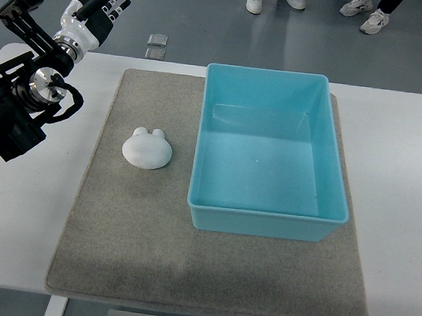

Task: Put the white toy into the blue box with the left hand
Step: 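Extend the left hand forward over the mat toward the white toy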

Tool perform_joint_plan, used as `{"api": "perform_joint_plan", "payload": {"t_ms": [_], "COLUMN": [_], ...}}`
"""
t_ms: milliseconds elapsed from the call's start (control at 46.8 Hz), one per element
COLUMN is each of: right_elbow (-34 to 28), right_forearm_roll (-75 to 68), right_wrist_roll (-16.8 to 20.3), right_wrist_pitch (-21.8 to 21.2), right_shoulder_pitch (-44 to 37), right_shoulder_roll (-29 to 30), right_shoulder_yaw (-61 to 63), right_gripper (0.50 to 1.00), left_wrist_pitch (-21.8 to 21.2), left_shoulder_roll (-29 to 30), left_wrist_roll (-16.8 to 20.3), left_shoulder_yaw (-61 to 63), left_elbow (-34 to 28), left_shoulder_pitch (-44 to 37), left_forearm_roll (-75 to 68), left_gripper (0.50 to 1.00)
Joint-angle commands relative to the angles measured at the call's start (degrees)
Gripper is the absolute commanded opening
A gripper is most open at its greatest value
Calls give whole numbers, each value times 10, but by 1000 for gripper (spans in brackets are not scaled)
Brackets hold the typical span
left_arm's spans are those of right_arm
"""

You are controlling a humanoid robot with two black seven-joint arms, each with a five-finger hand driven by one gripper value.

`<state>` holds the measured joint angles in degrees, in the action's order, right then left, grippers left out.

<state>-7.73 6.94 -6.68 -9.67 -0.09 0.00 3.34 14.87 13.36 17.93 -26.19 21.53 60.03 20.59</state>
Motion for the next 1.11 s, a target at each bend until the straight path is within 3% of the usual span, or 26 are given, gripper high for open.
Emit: {"api": "perform_joint_plan", "payload": {"t_ms": [0,513,683,1089], "right_elbow": [0,0,0,0], "right_forearm_roll": [0,0,0,0], "right_wrist_roll": [0,0,0,0], "right_wrist_pitch": [0,0,0,0], "right_shoulder_pitch": [0,0,0,0], "right_shoulder_roll": [0,0,0,0], "right_shoulder_yaw": [0,0,0,0], "right_gripper": [936,936,936,936], "left_wrist_pitch": [0,-2,-5,-28], "left_shoulder_roll": [0,8,16,105], "left_wrist_roll": [0,-1,-1,-1], "left_shoulder_yaw": [0,14,35,84], "left_elbow": [0,12,33,186], "left_shoulder_pitch": [-1,-2,2,2], "left_forearm_roll": [0,-10,-94,-373], "left_gripper": [992,981,979,975]}}
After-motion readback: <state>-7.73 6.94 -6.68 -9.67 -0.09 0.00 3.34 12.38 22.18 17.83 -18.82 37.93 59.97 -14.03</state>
